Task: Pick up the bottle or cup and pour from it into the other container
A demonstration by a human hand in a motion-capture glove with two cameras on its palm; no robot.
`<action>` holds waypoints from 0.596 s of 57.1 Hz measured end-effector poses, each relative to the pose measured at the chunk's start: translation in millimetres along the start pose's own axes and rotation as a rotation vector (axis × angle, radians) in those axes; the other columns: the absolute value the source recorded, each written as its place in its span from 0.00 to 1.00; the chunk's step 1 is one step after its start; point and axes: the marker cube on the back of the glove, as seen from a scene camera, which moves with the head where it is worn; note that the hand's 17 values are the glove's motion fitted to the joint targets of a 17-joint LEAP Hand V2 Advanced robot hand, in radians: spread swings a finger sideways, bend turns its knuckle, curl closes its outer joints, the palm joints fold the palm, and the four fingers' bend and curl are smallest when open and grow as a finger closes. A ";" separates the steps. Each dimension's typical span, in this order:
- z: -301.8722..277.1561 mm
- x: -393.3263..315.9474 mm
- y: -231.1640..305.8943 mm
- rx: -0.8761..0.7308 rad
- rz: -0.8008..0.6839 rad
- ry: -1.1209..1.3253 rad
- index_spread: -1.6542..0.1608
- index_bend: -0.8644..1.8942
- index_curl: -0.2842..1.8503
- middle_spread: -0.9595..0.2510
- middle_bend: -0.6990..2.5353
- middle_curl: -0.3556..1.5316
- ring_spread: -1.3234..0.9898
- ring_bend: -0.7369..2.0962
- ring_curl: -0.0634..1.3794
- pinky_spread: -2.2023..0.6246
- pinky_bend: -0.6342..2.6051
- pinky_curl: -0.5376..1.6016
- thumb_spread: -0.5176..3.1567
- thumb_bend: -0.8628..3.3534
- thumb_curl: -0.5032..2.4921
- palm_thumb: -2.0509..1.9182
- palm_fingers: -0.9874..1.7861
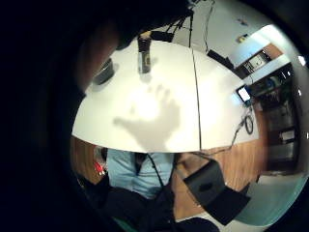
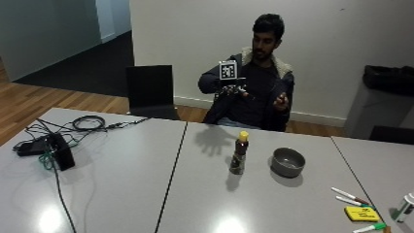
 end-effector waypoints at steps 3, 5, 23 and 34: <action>10.1 9.4 -2.0 0.008 0.003 -0.013 0.77 0.37 0.21 0.93 0.31 0.27 0.65 0.32 0.09 0.87 0.32 0.31 0.33 0.21 0.23 0.58 0.42; 15.9 15.1 0.9 -0.029 -0.005 -0.023 0.77 0.37 0.21 0.93 0.31 0.28 0.65 0.32 0.09 0.87 0.33 0.32 0.34 0.21 0.23 0.58 0.42; 93.9 48.8 -46.9 -0.055 0.118 -0.217 0.77 0.37 0.24 0.97 0.31 0.32 0.68 0.32 0.11 0.90 0.35 0.34 0.35 0.20 0.27 0.59 0.38; 147.2 52.5 -96.7 0.024 0.059 -0.397 0.78 0.37 0.25 0.97 0.31 0.33 0.68 0.33 0.13 0.90 0.35 0.35 0.35 0.20 0.28 0.60 0.37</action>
